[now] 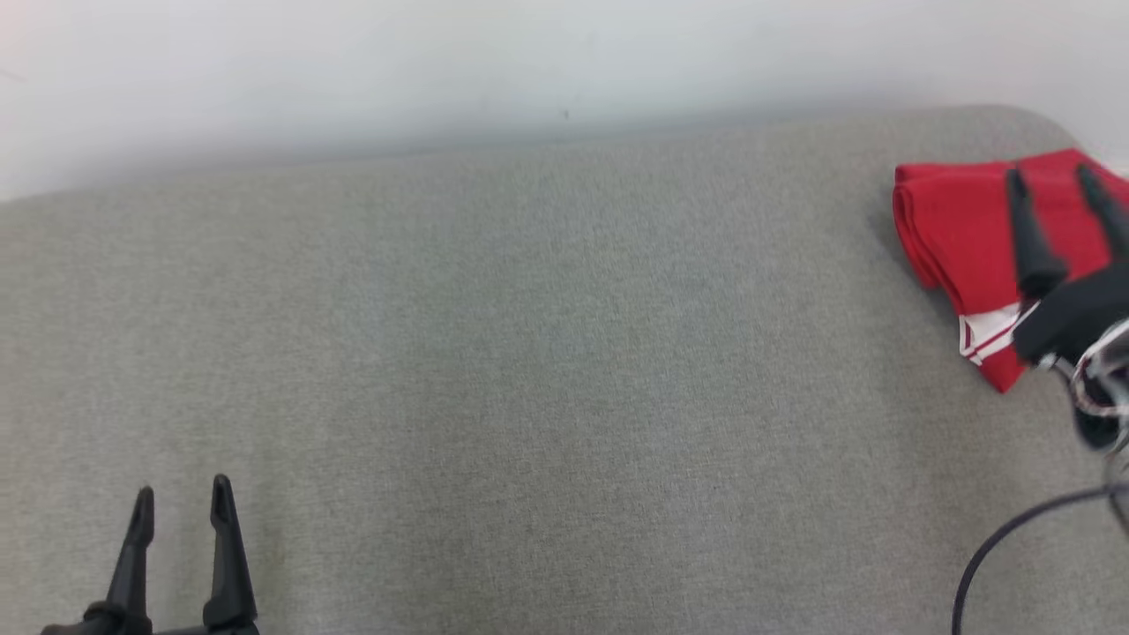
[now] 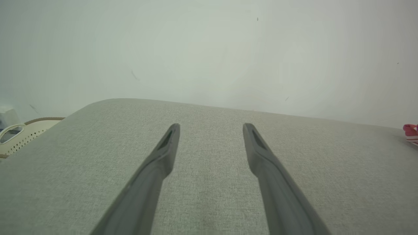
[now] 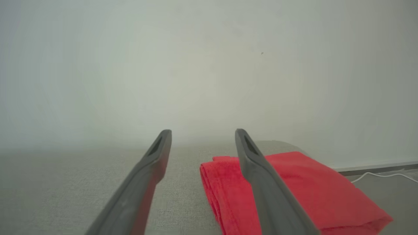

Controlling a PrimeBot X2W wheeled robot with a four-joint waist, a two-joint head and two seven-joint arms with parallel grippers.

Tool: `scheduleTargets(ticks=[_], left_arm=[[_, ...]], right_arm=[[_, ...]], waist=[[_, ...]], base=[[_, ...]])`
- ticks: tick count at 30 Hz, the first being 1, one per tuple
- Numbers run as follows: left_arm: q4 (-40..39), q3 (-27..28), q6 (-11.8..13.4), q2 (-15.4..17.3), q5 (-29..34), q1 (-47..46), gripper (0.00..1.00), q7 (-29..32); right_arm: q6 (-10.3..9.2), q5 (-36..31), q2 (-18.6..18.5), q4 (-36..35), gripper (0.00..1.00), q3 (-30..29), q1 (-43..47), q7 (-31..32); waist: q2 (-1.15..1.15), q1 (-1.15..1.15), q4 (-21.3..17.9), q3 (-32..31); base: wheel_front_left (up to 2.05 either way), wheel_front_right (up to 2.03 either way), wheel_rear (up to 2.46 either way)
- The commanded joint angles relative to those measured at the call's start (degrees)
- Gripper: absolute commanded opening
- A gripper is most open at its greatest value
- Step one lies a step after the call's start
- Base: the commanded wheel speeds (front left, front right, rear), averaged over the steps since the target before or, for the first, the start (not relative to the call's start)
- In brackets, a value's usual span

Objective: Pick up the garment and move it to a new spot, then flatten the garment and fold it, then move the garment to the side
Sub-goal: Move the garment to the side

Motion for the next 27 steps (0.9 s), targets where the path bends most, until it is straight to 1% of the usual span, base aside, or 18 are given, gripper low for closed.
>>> scheduleTargets(ticks=[1,2,3,7,9,12,17,27], left_arm=[[0.6,-0.03,-0.12,-0.12,0.19,1.12,1.0,-0.19],[0.76,-0.13,-0.21,-0.2,0.17,1.26,1.0,-0.18],[0.76,-0.13,-0.21,-0.2,0.17,1.26,1.0,-0.18],[1.36,-0.37,-0.79,-0.31,0.08,2.07,1.0,-0.19],[1.44,-0.59,-1.09,-0.43,0.18,2.25,1.0,-0.19],[1.58,-0.72,-1.22,-0.49,0.2,2.75,1.0,-0.19],[1.96,-0.75,-1.26,-0.62,0.24,3.63,1.0,-0.19],[2.38,-0.95,-0.91,-0.76,-0.23,5.42,1.0,-0.19]], right_arm=[[-0.04,-1.99,1.5,-1.68,1.0,-3.12,3.36,-0.06],[-0.04,-3.08,2.53,-2.71,1.0,-4.8,5.06,-0.05],[-0.04,-3.08,2.53,-2.71,1.0,-4.8,5.06,-0.05],[-0.04,-7.32,5.82,-6.61,1.0,-11.29,11.5,-0.05],[-0.03,-9.78,7.87,-9.67,1.0,-13.83,15.25,-0.05],[-0.03,-13.26,10.22,-13.85,1.0,-15.99,21.0,-0.06],[-0.03,-16.36,14.25,-19.24,1.0,-20.87,28.98,-0.05],[-0.03,-23.49,21.09,-28.99,1.0,-28.5,41.77,-0.06]], waist=[[0.0,0.01,1.1,-2.72],[0.0,0.01,1.27,-3.21],[0.0,0.01,1.27,-3.21],[0.0,0.01,2.02,-4.73],[0.0,0.01,2.56,-5.27],[0.0,0.01,2.93,-6.09],[0.0,0.01,3.39,-7.42],[0.0,0.01,4.53,-9.46]], base=[[0.0,0.0,0.0],[0.0,0.0,0.0],[0.0,0.0,0.0],[0.0,0.0,0.0],[0.0,0.0,0.0],[0.0,0.0,0.0],[0.0,0.0,0.0],[0.0,0.0,0.0]])
